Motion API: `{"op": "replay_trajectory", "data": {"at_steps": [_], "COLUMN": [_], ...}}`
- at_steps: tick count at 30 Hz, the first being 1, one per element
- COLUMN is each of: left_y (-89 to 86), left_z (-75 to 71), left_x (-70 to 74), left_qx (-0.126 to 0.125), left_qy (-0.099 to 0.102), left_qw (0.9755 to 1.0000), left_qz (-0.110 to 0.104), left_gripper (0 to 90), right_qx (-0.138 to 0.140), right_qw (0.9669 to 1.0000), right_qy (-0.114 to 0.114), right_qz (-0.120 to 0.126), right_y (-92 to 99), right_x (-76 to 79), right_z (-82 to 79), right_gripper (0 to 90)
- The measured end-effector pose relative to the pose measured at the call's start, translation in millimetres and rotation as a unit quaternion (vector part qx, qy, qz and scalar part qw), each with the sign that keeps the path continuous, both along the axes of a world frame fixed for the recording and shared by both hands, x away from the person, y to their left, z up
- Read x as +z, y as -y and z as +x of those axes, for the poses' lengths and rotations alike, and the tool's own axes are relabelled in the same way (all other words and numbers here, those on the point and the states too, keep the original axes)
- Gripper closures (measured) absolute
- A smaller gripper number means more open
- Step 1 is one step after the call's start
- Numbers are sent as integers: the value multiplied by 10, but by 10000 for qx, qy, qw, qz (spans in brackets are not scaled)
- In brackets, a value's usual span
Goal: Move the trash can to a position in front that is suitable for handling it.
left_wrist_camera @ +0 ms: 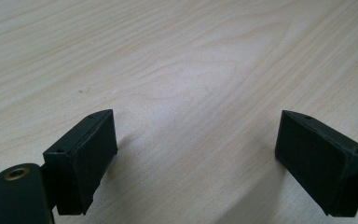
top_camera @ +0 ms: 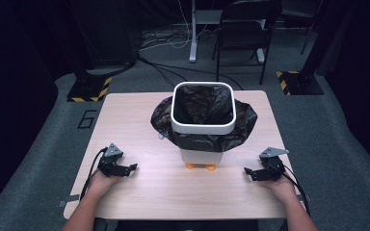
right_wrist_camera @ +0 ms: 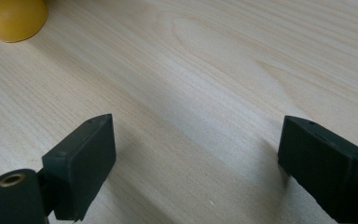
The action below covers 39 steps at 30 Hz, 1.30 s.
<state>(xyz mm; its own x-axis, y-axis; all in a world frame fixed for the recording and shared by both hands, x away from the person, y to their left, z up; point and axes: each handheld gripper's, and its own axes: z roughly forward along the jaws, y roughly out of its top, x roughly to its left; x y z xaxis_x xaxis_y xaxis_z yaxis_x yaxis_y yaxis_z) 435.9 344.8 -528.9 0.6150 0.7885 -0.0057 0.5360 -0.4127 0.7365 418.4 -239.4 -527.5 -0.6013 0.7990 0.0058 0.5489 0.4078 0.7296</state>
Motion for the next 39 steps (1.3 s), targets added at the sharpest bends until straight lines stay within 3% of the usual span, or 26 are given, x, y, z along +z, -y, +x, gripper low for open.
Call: {"op": "replay_trajectory", "data": {"at_steps": [10, 20, 24, 32, 35, 39], "left_y": [-6, -4, -16, -24, -9, 6], "left_z": [10, 25, 15, -12, -22, -42], "left_x": [3, 19, 35, 79, 100, 164], "left_qx": [22, 67, 71, 63, -4, -85], "left_qy": [23, 24, -52, -247, -205, -188], "left_qw": [10000, 10000, 9999, 9993, 9994, 9990], "left_qz": [-15, -69, -115, -269, -273, -387], "left_gripper": [153, 241, 260, 306, 316, 323], "right_qx": [-43, -122, -222, -162, -152, -204], "right_qw": [10000, 9999, 9997, 9995, 9996, 9996], "right_qy": [35, -14, -64, -273, -226, -114], "right_qz": [50, 22, 10, 76, 17, 126], "right_y": [5, 19, 9, -17, -10, 15], "right_x": [4, 22, 39, 91, 112, 164], "right_z": [-46, -80, -86, -65, -87, -134], "right_gripper": [152, 188, 223, 287, 300, 323]}}
